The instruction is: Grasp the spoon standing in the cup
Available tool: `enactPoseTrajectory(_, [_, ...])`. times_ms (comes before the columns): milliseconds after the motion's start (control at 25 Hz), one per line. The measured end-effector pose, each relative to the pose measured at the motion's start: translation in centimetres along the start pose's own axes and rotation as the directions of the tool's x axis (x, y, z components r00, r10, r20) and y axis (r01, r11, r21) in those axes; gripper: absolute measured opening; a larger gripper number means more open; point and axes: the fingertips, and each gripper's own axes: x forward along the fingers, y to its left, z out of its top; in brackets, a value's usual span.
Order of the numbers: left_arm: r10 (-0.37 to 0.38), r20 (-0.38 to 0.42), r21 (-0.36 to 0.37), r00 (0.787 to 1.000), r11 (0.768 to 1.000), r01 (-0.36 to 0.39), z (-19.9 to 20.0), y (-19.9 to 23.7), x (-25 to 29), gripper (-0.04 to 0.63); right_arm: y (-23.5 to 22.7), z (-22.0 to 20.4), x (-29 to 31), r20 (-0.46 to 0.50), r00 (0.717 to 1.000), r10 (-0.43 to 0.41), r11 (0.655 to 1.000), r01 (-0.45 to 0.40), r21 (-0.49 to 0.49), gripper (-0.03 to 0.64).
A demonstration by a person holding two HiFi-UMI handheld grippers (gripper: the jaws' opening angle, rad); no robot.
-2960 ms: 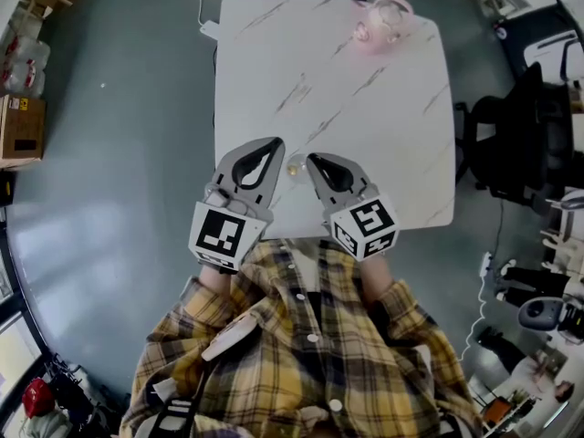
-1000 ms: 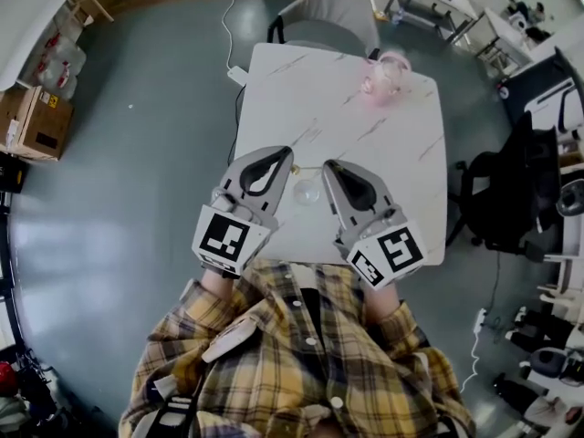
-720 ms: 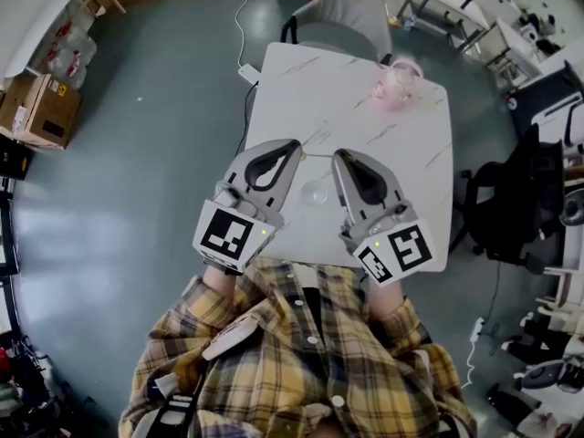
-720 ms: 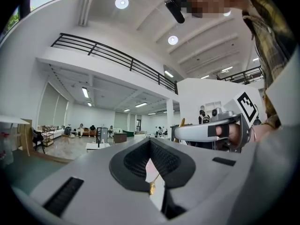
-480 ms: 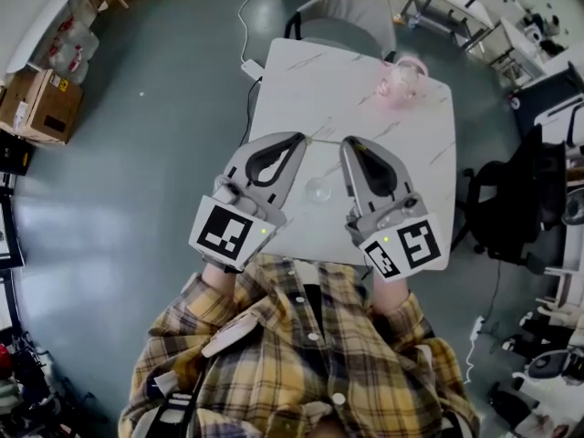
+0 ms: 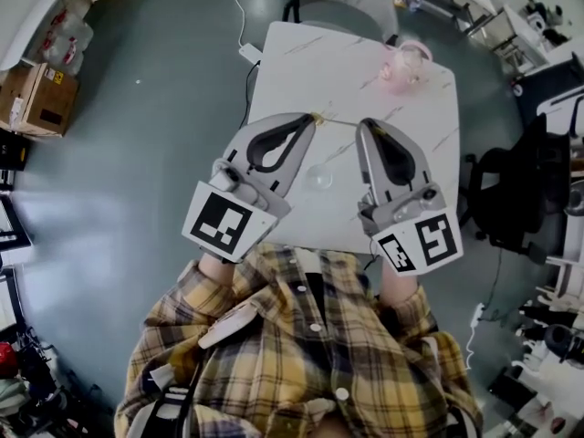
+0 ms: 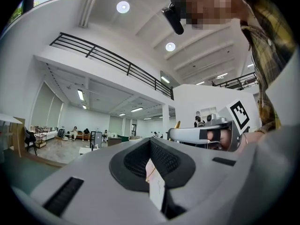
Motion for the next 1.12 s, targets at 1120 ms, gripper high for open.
enactPoseTrajectory(1120, [-0.041,-0.034,-0.003,0.999,0.999,0.041,-1.4,-1.2,1.5,0.015,-1.0,-1.4,-0.9,-0.036,0.999,-0.013,1.0,0.014,0.007,0.032])
